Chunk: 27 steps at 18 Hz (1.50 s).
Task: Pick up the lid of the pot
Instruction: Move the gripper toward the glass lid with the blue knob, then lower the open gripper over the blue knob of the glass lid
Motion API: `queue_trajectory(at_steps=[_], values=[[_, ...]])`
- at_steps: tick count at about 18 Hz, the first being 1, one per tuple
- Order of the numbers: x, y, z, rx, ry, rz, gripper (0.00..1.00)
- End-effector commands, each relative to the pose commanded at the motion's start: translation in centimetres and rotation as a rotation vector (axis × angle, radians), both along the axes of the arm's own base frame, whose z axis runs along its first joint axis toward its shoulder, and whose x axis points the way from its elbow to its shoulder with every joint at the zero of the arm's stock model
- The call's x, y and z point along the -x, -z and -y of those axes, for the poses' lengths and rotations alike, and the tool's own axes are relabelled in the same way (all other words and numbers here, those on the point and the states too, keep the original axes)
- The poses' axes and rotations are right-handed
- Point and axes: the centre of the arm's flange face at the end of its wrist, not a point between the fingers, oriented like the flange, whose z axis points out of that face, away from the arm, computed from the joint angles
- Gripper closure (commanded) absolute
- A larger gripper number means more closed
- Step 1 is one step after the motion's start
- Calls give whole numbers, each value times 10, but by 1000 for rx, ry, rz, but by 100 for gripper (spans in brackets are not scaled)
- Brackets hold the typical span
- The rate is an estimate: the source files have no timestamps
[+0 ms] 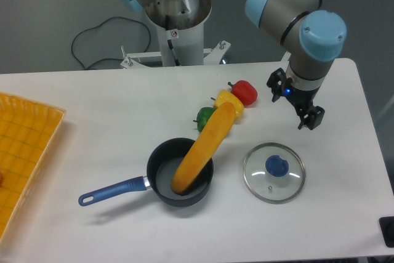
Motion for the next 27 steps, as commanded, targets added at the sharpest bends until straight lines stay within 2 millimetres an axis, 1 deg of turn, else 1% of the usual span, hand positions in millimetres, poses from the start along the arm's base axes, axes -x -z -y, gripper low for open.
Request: queue_trajectory(at_steps=[6,10,11,13,14,17,21,22,24,27], values=[[-2,0,0,-6,-6,6,0],[-11,16,7,5,-16,39,0],[-12,17,7,6,-14,41,0],[-18,25,6,15,-20,57,0],[-22,28,3,18,-42,60,0],[-25,30,-1,24,-124,59,0],[-21,30,-4,25,-245,53,0],[-21,30,-6,23,-299,45,0],[-14,40,-12,13,-380,24,0],[1,62,-21,-18,-368,-17,0]])
